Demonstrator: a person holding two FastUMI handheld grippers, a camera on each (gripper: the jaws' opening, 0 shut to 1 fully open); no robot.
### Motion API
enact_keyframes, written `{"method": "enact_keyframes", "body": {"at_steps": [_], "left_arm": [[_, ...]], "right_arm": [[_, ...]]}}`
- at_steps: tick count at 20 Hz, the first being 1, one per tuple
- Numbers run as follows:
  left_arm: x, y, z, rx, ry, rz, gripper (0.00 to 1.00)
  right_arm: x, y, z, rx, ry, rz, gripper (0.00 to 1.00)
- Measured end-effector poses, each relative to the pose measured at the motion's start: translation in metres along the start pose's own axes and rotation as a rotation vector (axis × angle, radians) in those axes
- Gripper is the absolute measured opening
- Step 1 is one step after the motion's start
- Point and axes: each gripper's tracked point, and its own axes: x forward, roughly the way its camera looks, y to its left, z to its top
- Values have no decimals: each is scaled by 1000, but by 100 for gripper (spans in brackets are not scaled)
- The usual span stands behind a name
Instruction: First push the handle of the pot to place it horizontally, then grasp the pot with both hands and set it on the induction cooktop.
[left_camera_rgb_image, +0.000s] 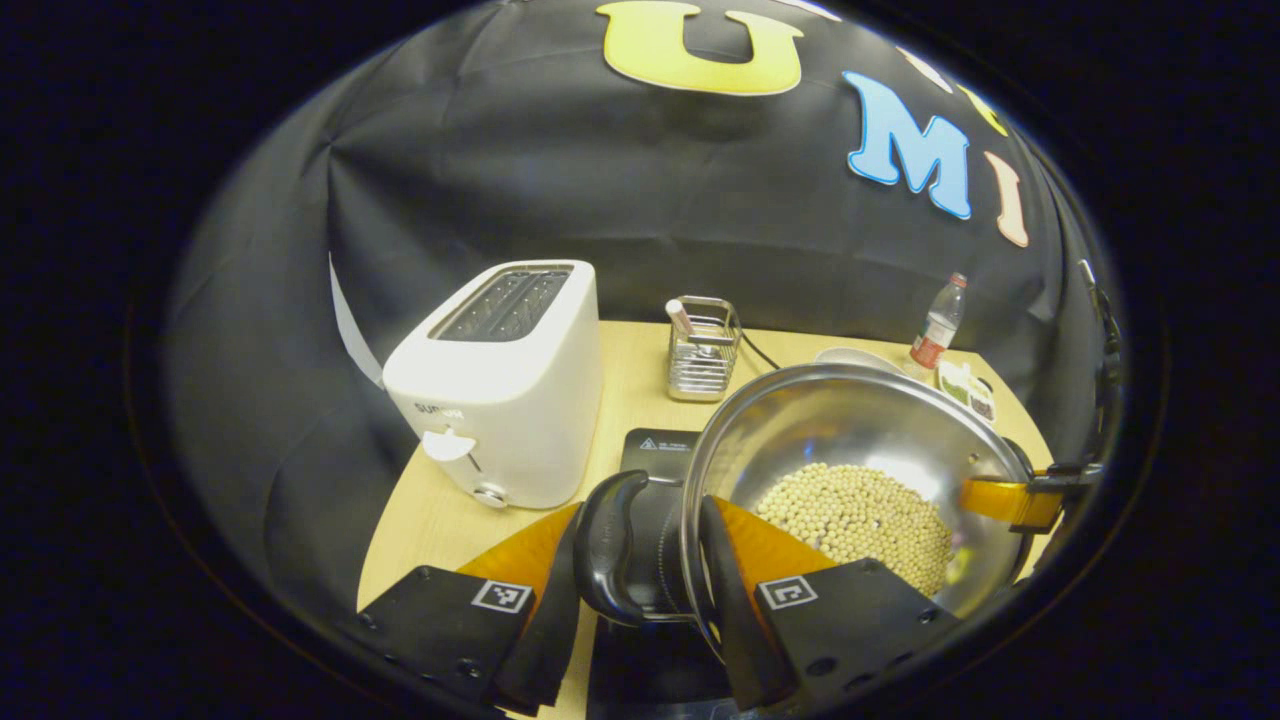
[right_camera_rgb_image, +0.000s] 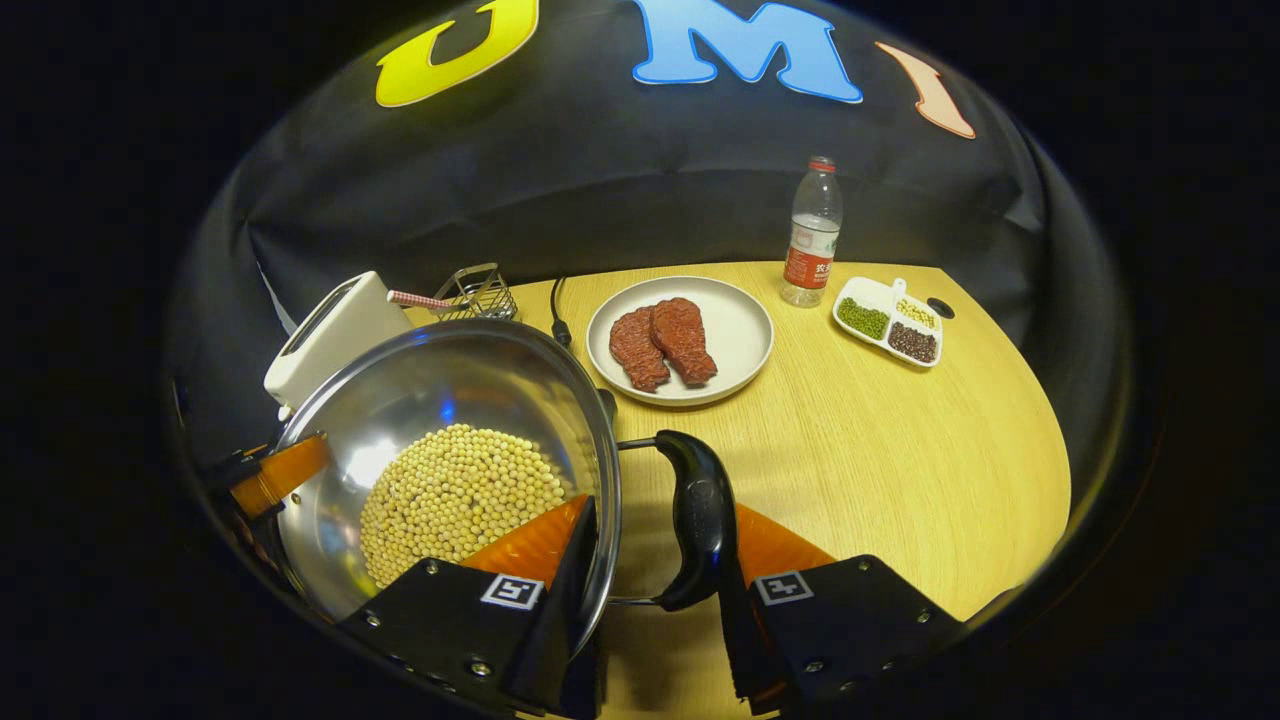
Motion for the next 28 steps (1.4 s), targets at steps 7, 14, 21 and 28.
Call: {"method": "enact_keyframes", "body": {"at_steps": [7,14,21,28], "left_arm": [[10,15,0,36,-6,-11,65],[21,27,-10,32,-19,-18,68],[22,31,-8,71,-72,1,72],[-10,49,22,-35,-176,57,82]], "right_arm": [[7,16,-15,24,28,-15,62],[16,26,-24,16,27,-29,63],[18,28,-23,13,3,-13,63],[-4,14,11,-88,-135,23,84]]}}
